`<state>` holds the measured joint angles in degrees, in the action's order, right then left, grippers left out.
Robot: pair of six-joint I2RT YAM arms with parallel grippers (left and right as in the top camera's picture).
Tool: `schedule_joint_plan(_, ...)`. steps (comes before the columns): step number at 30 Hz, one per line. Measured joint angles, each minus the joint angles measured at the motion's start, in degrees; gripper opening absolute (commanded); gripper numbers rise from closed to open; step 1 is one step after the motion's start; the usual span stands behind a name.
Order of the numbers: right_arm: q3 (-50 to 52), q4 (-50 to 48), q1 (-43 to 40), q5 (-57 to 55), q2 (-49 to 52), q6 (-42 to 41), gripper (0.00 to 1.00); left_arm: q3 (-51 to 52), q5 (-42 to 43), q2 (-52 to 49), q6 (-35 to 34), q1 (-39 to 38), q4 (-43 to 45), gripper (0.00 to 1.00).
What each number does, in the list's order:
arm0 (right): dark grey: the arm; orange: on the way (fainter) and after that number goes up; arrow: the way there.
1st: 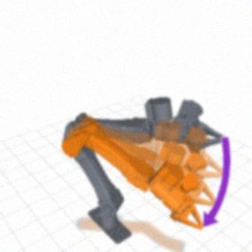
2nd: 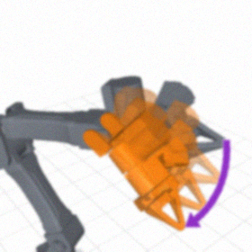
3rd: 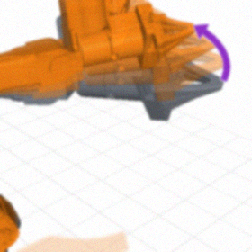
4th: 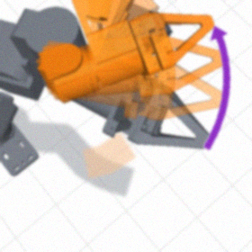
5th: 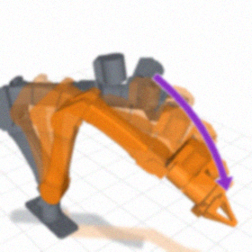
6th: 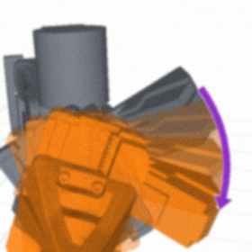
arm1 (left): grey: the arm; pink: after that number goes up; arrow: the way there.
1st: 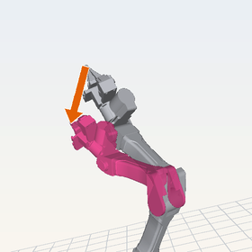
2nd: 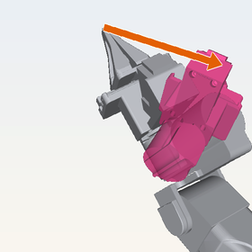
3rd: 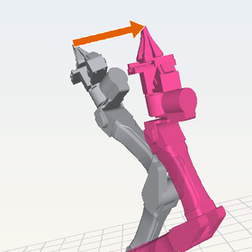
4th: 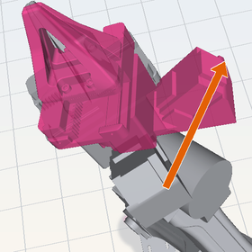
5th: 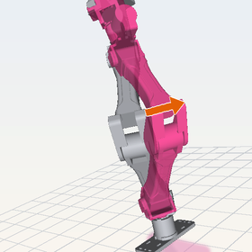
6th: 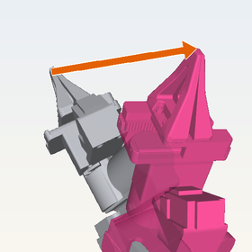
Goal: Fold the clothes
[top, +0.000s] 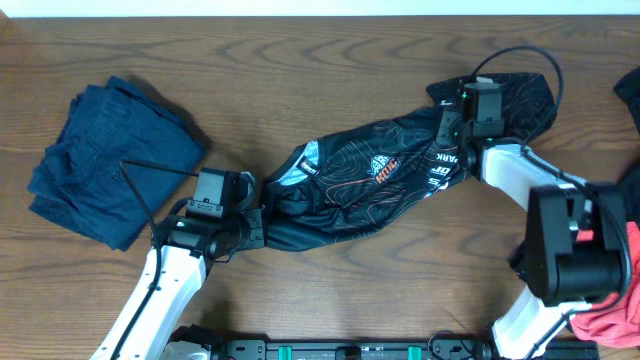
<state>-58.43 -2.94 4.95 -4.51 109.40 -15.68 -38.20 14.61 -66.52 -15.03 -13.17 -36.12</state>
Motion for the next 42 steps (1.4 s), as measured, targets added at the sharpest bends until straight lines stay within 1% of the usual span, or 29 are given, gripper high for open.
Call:
schedule_joint_plan(1, 0.0, -0.4, 0.0, 0.1, 0.8, -0.3, 0.16, 0.0, 0.0, 0.0, 0.0, 0.0, 0.0, 0.06)
schedule_joint_plan(2, 0.0, -0.3, 0.0, 0.2, 1.4, -0.5, 0.12, 0.0, 0.0, 0.0, 0.0, 0.0, 0.0, 0.06)
schedule_joint_plan(3, 0.0, -0.2, 0.0, 0.0, 1.6, -1.0, 0.1, 0.0, 0.0, 0.0, 0.0, 0.0, 0.0, 0.06)
schedule_joint_plan(4, 0.0, 0.0, 0.0, 0.0, 1.6, -1.5, 0.1, 0.0, 0.0, 0.0, 0.0, 0.0, 0.0, 0.06)
schedule_joint_plan(6, 0.0, 0.2, 0.0, -0.5, 1.4, -1.9, 0.13, 0.0, 0.0, 0.0, 0.0, 0.0, 0.0, 0.06)
schedule_joint_plan(8, 0.0, 0.9, 0.0, -1.1, 1.0, -2.2, 0.23, 0.0, 0.0, 0.0, 0.0, 0.0, 0.0, 0.06)
schedule_joint_plan(9, 0.0, 1.5, 0.0, -1.4, 0.5, -2.3, 0.32, 0.0, 0.0, 0.0, 0.0, 0.0, 0.0, 0.06)
schedule_joint_plan(10, 0.1, 2.0, -0.1, -1.8, -0.4, -1.9, 0.34, 0.0, 0.0, 0.0, 0.0, 0.0, 0.0, 0.06)
schedule_joint_plan(15, 0.1, 4.0, -0.4, -2.7, -6.6, -1.9, 0.34, 0.0, 0.0, 0.0, 0.0, 0.0, 0.0, 0.06)
schedule_joint_plan(18, 0.1, 5.2, -0.4, -3.0, -8.2, -1.9, 0.34, 0.0, 0.0, 0.0, 0.0, 0.0, 0.0, 0.06)
schedule_joint_plan(25, 0.1, 5.4, -0.4, -3.0, -7.0, -1.8, 0.35, 0.0, 0.0, 0.0, 0.0, 0.0, 0.2, 0.06)
schedule_joint_plan(33, 0.1, 5.0, -0.4, -3.0, -3.0, -1.7, 0.36, 0.0, 0.0, 0.0, 0.0, 0.0, 0.5, 0.06)
schedule_joint_plan(34, 0.1, 4.6, -0.4, -3.0, -3.0, -1.7, 0.35, 0.0, 0.0, 0.0, 0.0, 0.0, 0.5, 0.06)
schedule_joint_plan(35, 0.1, 4.2, -0.4, -3.0, -3.0, -1.7, 0.3, 0.0, 0.0, 0.0, 0.0, 0.0, 0.5, 0.06)
schedule_joint_plan(37, 0.1, 3.8, -0.4, -3.0, -3.0, -1.4, 0.12, 0.0, 0.0, 0.0, 0.0, 0.0, 0.5, 0.06)
schedule_joint_plan(38, 0.1, 4.0, -0.4, -2.8, -3.0, -1.3, 0.01, 0.0, 0.0, 0.0, 0.0, 0.0, 0.5, 0.06)
schedule_joint_plan(42, 0.1, 4.0, -0.4, -2.9, -3.0, -1.5, 0.01, 0.0, 0.0, 0.0, 0.0, 0.0, 0.6, 0.06)
